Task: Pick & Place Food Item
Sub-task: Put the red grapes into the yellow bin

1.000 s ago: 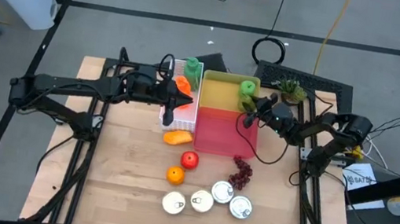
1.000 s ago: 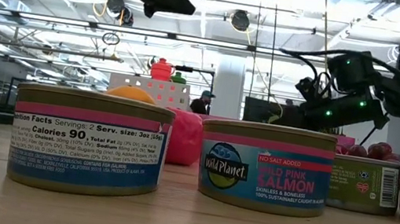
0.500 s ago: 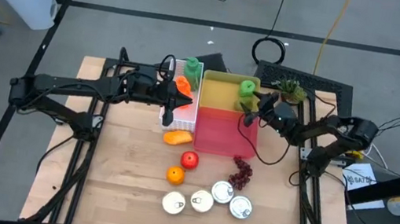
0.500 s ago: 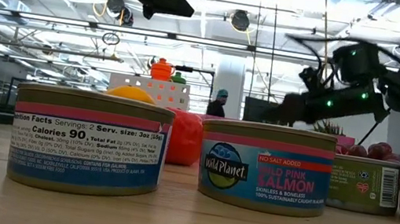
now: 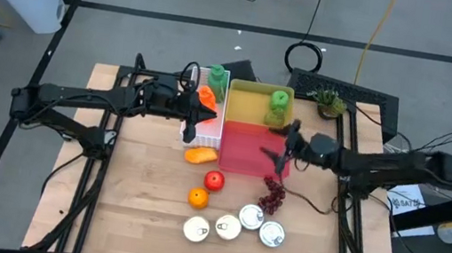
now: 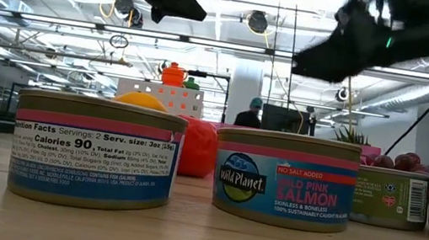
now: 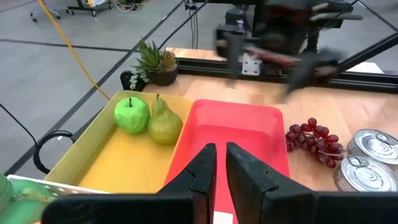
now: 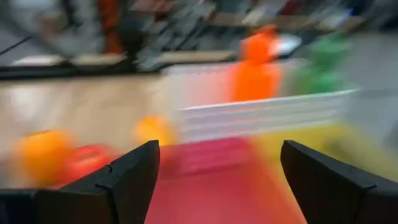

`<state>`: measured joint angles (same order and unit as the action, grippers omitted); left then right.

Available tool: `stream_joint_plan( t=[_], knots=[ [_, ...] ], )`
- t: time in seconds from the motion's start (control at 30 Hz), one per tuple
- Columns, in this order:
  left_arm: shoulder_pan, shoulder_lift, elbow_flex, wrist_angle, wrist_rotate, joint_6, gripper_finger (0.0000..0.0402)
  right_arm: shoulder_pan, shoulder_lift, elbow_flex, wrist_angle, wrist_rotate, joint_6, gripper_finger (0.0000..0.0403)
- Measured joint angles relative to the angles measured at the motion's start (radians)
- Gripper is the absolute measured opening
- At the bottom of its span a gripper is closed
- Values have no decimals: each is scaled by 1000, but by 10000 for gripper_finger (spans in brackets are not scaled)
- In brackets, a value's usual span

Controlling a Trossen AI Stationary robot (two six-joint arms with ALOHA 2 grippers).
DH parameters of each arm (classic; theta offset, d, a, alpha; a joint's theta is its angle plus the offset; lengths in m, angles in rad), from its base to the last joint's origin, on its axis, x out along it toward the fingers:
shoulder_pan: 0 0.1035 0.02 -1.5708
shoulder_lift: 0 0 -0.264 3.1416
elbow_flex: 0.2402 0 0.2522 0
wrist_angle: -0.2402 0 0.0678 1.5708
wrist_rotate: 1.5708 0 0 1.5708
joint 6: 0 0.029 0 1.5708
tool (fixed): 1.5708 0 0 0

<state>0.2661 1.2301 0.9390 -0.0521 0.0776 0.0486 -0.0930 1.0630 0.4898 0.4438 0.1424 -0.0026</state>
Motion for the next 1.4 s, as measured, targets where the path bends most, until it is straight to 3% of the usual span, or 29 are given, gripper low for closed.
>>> stream_joint_plan(
  t=[0.13,0.27,0.47,0.8,1.3,1.4],
  knots=[
    [0,0,0,-2,0,-2,49,219,18,158,-419,93,167,313],
    [0,0,0,-5,0,-7,49,423,93,169,-462,148,297,313],
    [0,0,0,-5,0,-34,49,601,215,169,-466,145,253,298],
    [0,0,0,-5,-1,-30,49,637,348,169,-474,96,192,205],
    [0,0,0,-4,-2,-19,49,582,352,170,-576,88,121,12],
    [0,0,0,-4,-2,-18,49,563,351,170,-591,89,119,7]
  ],
)
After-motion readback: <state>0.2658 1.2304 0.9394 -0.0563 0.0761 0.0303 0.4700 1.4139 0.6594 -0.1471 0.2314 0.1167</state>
